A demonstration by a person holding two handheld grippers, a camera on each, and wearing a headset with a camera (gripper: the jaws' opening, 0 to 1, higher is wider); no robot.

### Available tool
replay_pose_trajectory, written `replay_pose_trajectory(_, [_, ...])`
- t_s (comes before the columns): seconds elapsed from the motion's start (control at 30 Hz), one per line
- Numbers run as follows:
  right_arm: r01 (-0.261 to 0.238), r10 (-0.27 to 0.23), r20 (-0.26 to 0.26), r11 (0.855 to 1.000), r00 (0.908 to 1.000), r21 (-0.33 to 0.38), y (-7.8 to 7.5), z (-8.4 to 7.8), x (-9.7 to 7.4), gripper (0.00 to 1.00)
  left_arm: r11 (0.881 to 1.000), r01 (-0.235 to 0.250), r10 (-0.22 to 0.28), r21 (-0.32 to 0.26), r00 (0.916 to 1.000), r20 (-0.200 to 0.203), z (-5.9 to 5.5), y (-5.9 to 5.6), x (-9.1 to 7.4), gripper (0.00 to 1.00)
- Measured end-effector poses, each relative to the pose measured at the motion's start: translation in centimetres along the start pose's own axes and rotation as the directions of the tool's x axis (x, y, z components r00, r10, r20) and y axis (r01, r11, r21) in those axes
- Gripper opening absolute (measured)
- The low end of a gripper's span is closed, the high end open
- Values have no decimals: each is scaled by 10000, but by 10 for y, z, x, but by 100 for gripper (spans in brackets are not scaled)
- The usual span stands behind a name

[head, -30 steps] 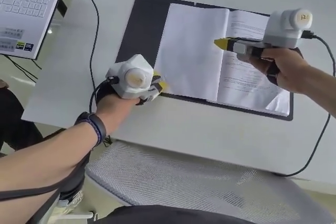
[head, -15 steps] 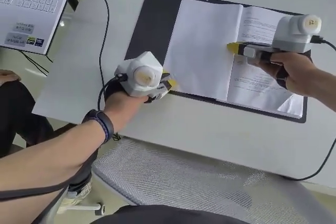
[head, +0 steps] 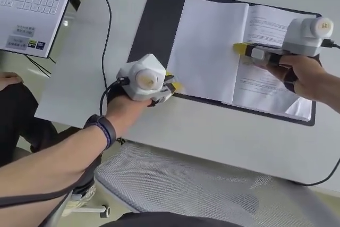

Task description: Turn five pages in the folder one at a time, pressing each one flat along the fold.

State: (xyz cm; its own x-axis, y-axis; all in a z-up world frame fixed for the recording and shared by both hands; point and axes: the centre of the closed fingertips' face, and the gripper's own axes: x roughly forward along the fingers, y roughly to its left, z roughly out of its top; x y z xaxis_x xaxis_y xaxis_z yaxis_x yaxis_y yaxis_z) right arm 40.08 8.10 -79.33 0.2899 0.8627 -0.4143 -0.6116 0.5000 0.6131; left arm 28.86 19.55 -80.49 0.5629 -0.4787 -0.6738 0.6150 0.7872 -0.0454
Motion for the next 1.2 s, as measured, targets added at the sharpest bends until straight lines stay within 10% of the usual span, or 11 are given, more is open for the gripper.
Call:
replay_pose_trajectory(0.83, [364, -557, 1365, 9895, 9891, 1399, -69, 64, 33, 0, 9998, -17, 18, -201, 10000, 39, -2, 1, 0, 16])
replay_pose_trajectory(1.2, [616, -1016, 1986, 9782, 9748, 1981, -74, 83, 35, 0, 9992, -31, 35, -388, 10000, 93, -2, -1, 1, 17])
